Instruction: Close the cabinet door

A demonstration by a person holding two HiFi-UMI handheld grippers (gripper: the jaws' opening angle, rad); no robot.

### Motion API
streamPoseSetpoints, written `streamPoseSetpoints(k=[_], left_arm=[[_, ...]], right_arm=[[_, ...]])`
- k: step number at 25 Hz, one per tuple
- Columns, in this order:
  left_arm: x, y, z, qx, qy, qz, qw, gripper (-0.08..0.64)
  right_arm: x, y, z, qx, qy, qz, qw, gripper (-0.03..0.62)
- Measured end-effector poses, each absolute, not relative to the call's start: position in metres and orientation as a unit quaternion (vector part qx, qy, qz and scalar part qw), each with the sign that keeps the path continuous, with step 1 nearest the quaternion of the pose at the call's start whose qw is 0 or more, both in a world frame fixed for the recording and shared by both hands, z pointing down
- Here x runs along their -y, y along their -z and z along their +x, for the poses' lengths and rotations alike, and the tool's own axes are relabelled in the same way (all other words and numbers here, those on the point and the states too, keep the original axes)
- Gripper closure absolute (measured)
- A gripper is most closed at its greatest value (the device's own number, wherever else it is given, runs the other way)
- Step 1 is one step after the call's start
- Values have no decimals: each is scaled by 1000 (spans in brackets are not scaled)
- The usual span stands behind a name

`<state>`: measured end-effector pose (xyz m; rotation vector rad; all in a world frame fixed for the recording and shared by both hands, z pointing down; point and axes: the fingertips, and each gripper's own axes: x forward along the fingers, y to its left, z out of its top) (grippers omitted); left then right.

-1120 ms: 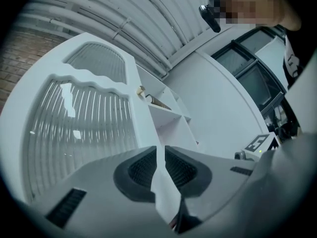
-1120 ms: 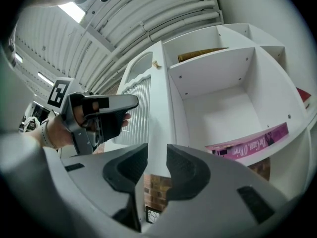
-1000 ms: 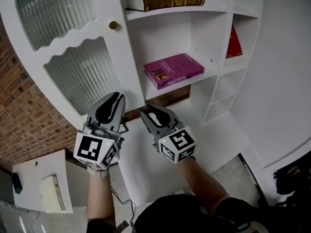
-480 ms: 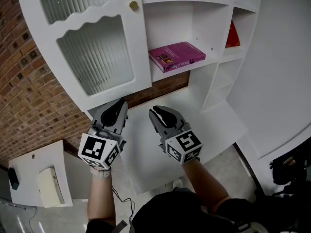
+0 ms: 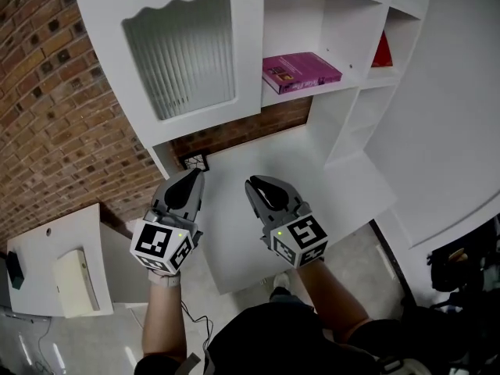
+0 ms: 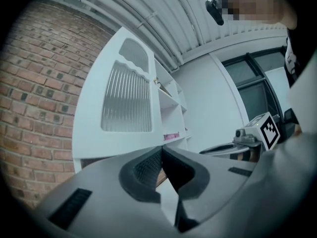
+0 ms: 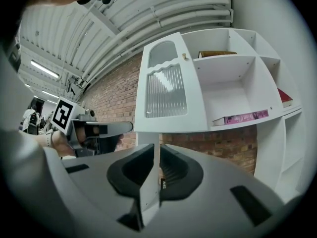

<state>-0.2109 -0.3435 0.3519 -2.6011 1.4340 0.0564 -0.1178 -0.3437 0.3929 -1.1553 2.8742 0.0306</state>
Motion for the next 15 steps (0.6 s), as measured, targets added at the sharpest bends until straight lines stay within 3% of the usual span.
streamPoseSetpoints(k=[15], left_arm=[[281,-424,-232,-487,4,-873,41,551]], right_arm=[[287,-451,-128,-929,14,-369,-25,546]])
